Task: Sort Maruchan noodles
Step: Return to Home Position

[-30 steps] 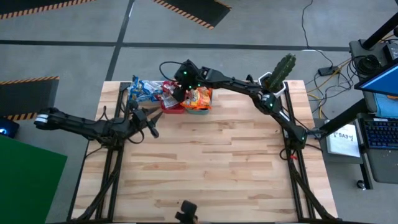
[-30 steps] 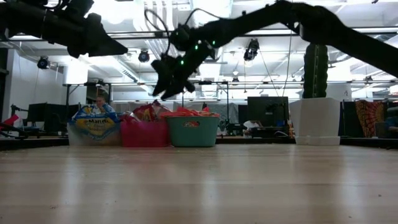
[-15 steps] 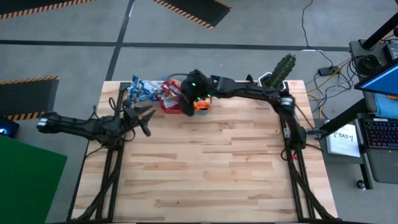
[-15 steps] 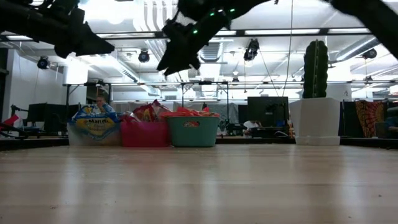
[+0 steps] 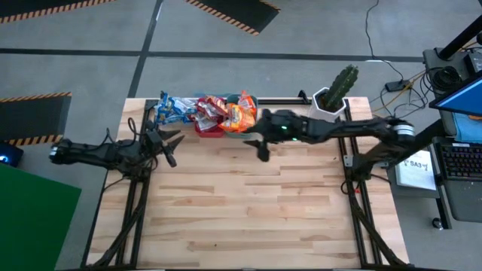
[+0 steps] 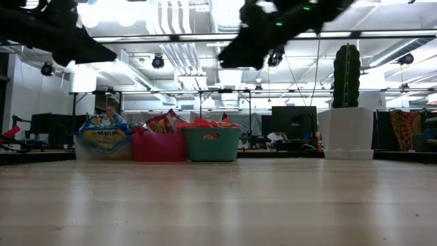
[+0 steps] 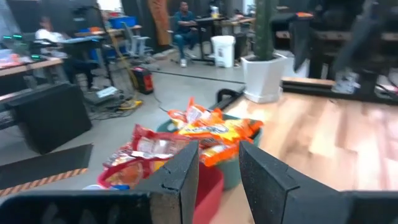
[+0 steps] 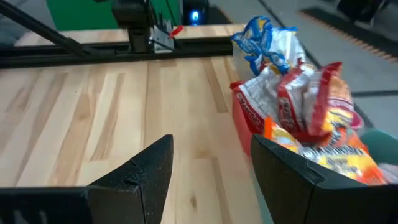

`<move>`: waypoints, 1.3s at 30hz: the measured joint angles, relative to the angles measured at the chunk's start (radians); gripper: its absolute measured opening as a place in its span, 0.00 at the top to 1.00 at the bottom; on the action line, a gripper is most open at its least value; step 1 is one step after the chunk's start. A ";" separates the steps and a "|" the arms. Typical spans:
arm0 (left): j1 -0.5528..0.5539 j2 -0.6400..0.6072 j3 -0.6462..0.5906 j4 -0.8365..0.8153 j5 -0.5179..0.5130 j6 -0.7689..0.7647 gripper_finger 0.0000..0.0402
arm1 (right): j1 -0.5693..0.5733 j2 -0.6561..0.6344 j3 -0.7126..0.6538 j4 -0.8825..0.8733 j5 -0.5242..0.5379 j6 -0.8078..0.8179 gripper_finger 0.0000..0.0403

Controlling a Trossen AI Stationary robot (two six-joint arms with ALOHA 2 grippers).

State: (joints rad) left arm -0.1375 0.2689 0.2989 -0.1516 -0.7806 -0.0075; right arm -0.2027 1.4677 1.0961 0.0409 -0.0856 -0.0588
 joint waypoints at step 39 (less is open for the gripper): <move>0.000 -0.162 -0.046 -0.050 -0.032 -0.068 0.76 | -0.008 -1.094 -0.991 0.419 0.117 -0.004 0.50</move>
State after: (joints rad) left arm -0.1371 0.1067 0.2526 -0.2020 -0.8131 -0.0752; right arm -0.2104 0.3739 0.1047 0.4598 0.0312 -0.0624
